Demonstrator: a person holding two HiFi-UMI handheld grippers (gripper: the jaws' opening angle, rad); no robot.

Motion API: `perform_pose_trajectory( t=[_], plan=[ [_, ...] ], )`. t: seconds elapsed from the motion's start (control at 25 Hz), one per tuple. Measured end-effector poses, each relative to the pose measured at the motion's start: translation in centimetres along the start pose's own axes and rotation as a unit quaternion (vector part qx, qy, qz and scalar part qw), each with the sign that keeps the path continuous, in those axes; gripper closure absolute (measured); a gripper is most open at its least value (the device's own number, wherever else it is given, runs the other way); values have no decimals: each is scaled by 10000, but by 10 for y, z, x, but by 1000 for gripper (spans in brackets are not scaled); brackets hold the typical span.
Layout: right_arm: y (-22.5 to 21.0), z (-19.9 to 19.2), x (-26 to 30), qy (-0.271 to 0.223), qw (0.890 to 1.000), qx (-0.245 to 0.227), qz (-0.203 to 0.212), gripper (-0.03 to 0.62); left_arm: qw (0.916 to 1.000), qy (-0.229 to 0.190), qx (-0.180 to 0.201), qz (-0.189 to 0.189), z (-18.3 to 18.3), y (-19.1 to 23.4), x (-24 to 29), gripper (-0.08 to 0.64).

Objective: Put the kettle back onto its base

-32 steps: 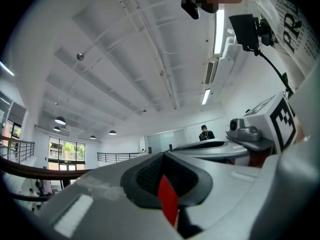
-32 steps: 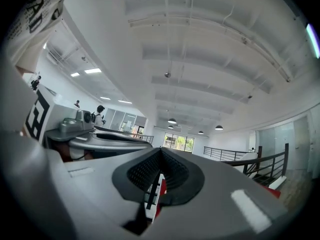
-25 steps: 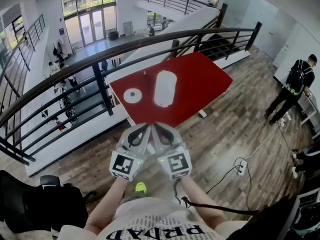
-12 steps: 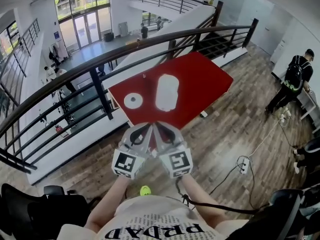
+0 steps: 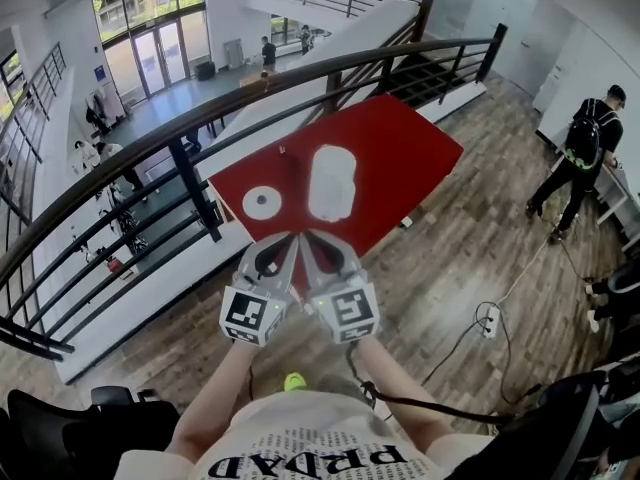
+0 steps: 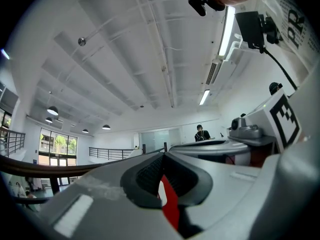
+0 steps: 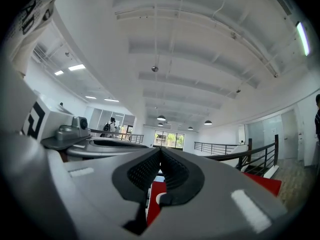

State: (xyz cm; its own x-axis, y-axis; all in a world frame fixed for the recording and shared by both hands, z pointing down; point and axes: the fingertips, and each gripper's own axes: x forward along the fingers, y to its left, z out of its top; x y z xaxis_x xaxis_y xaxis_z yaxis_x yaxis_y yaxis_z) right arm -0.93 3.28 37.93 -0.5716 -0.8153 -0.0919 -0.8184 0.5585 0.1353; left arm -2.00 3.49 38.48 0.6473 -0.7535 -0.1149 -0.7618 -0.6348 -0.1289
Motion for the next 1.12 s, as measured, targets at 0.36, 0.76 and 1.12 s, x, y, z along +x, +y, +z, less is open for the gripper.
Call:
perform_pose_trajectory(
  t=[0.36,0.76,1.12],
  plan=[
    [-20,-11,21,129,9999,88,-27,584,9999,81,-72,15,-11,10,21,568],
    [-63,-29,71,208,9997,45,110,584,9997,138,-118,186,-30,44,75,568],
    [-100,-50,104,295,9993,-45,234,584,9992,169,-163,326,-54,66,121,566]
  ],
)
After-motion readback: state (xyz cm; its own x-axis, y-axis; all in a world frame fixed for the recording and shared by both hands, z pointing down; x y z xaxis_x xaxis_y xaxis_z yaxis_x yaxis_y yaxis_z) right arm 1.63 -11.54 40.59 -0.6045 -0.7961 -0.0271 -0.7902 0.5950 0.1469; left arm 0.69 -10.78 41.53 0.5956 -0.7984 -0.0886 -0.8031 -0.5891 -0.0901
